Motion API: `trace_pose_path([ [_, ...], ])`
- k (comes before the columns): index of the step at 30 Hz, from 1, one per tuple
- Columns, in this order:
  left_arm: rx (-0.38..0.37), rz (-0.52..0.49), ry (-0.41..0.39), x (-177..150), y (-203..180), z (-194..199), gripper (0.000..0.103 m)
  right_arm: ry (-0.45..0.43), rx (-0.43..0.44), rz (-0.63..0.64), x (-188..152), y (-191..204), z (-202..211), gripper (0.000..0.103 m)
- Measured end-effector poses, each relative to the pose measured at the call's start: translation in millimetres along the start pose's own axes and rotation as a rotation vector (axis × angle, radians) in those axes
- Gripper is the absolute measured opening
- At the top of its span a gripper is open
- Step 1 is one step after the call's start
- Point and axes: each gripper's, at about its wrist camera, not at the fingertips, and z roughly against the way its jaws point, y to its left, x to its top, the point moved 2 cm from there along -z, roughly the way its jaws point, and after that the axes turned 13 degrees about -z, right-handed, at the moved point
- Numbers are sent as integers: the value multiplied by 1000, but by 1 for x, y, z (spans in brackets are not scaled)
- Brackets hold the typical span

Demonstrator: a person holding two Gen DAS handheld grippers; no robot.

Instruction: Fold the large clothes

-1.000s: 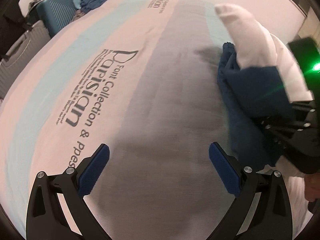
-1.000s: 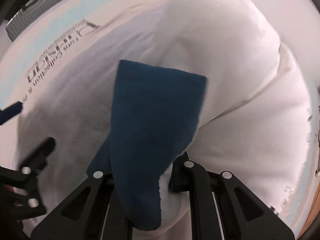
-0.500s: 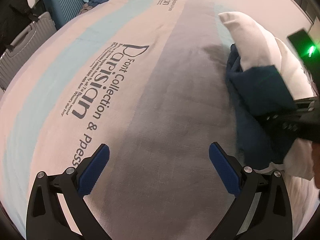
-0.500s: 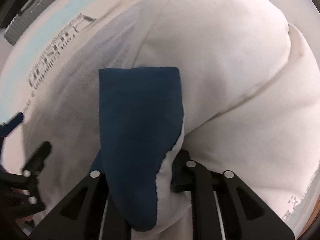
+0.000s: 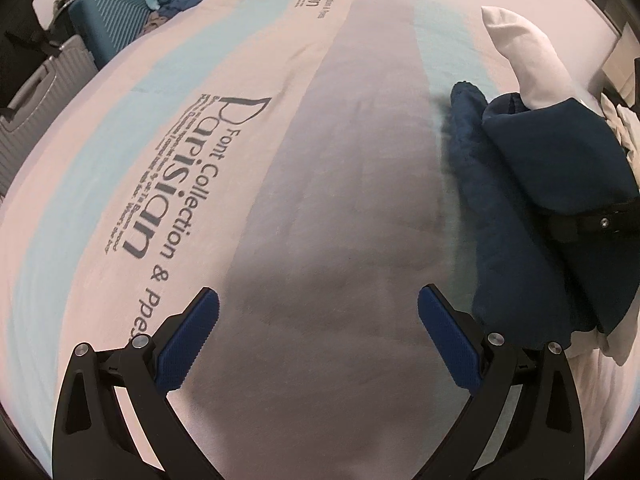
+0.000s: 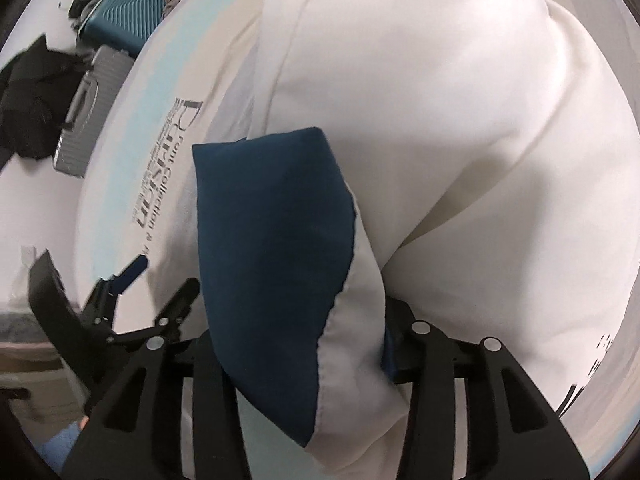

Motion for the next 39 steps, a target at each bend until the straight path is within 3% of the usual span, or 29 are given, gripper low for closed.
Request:
trace_pose_path([
  [4,-4,-1,-8,4,-4,2,97,34,113,-35,-3,11,-1,65],
  [10,1,-23,-17,8,-4,9,97,65,279,-66,-9,23,5,68],
  [15,-3,-41,-64,22,-2,35,97,-27,317,-59,-9,18,51,68],
  [18,-24,-38,-95,37,-1,54,97,-89,278,-61,-6,0,78,68],
  [23,-116,-63,-102,68,-15,62,97,-132,178,-127,3,-53,94,70],
  [27,-243,-127,-47,94,-37,38,97,-135,93,-167,9,-89,82,70],
  [28,-302,-160,-3,105,-44,24,97,-127,78,-175,10,-98,77,70],
  [33,-569,-141,137,142,-56,-32,97,-113,53,-215,10,-148,57,70],
  [39,-713,-141,265,154,-74,-83,97,-99,111,-248,20,-178,35,79],
])
